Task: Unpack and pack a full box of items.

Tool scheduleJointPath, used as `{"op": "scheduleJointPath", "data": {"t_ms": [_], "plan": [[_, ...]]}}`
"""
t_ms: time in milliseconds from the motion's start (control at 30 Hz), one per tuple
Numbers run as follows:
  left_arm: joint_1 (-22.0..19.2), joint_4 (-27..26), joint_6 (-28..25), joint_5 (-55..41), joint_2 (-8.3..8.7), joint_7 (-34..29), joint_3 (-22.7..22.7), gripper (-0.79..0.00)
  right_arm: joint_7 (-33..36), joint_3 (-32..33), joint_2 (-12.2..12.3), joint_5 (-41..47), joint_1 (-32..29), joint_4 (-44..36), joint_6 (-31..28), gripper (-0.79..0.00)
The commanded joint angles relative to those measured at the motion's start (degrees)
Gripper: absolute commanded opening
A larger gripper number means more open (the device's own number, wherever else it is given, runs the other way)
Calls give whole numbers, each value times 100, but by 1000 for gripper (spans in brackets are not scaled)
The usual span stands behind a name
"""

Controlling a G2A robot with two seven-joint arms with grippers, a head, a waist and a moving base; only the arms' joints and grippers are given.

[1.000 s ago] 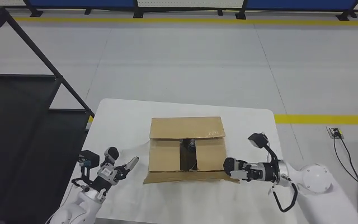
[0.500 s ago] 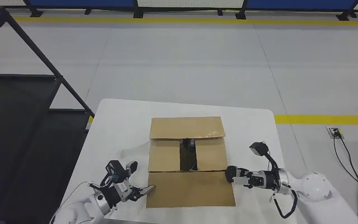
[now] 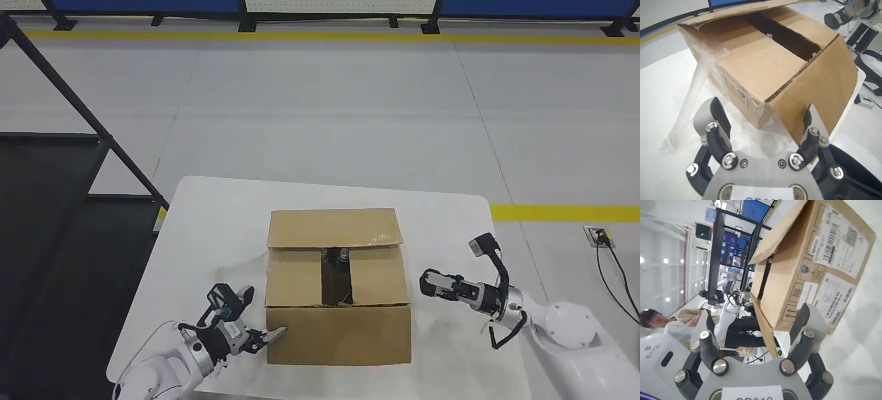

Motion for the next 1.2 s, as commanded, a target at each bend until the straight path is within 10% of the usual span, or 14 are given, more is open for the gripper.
{"op": "scheduleJointPath", "data": {"t_ms": [0,1167], "plan": [[18,-13,39,-14,5,38,-15,0,-60,-81,-19,-128,24,-43,118,0],[153,-23,163,-88,94,179,-254,0,-568,385,-11,-206,-184,-576,363,0]]}}
